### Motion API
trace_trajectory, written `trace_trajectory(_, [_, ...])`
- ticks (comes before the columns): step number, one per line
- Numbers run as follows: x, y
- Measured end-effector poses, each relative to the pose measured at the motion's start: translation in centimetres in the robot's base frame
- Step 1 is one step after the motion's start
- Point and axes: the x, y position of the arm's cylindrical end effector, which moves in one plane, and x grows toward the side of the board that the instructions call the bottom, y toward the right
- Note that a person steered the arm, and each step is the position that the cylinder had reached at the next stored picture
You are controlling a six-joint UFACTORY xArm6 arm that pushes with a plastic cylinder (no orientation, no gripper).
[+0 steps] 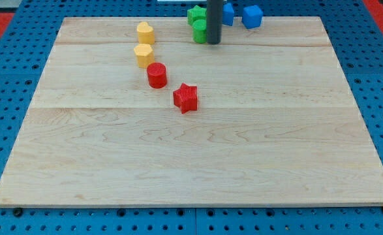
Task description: Move green circle in between green star and heart
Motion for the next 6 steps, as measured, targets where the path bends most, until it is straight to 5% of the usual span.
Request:
trace_trajectory(3, [-3.8, -6.7])
trace_trajectory(6, [-1.7, -8.8])
